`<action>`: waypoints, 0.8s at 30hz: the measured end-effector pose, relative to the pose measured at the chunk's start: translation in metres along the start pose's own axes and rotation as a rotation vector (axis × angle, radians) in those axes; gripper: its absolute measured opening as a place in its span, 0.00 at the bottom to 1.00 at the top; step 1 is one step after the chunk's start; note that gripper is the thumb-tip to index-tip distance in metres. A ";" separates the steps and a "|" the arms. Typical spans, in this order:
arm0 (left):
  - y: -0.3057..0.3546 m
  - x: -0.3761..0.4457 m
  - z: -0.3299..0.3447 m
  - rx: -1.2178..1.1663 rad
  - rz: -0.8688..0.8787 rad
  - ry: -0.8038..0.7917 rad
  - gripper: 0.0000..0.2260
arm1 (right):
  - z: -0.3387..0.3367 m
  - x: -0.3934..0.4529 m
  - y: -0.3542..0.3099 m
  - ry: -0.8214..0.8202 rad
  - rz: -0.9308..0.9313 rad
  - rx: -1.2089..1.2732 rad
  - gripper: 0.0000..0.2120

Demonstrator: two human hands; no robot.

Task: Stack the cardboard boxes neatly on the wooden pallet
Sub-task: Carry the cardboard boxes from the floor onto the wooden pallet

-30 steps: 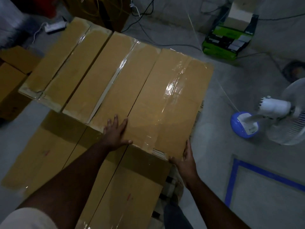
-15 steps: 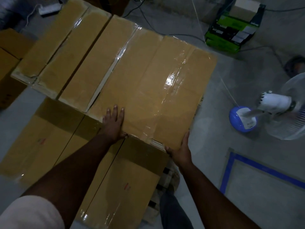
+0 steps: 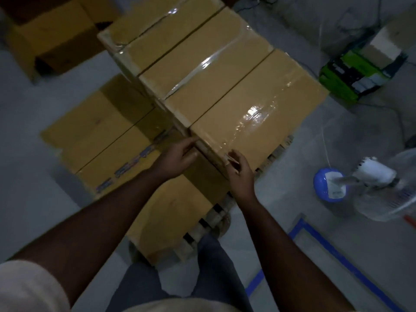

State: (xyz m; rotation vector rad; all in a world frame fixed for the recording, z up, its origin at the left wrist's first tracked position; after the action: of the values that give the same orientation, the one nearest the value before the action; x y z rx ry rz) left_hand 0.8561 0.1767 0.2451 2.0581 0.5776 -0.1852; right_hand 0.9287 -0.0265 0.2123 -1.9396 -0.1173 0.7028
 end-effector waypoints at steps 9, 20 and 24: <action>-0.132 -0.192 -0.084 -0.367 -0.101 0.222 0.08 | 0.113 -0.141 -0.057 0.010 -0.116 0.074 0.09; -0.334 -0.526 -0.298 -0.623 -0.305 0.664 0.06 | 0.488 -0.361 -0.159 -0.462 -0.115 0.057 0.06; -0.409 -0.629 -0.344 -0.739 -0.387 0.904 0.13 | 0.618 -0.412 -0.180 -0.677 -0.140 -0.012 0.08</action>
State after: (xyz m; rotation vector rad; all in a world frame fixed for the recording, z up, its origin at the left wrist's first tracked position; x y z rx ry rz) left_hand 0.0784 0.4374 0.3360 1.2023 1.3505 0.6823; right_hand 0.3065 0.3954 0.3508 -1.6128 -0.6656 1.2357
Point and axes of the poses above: each hand's wrist, its own x-axis towards the middle knuckle, its own z-axis out of the palm, y = z × x, the point moved 8 cm from there along x, towards the middle knuckle, and after that the axes turned 1 degree about -x, right-handed, at the moved point
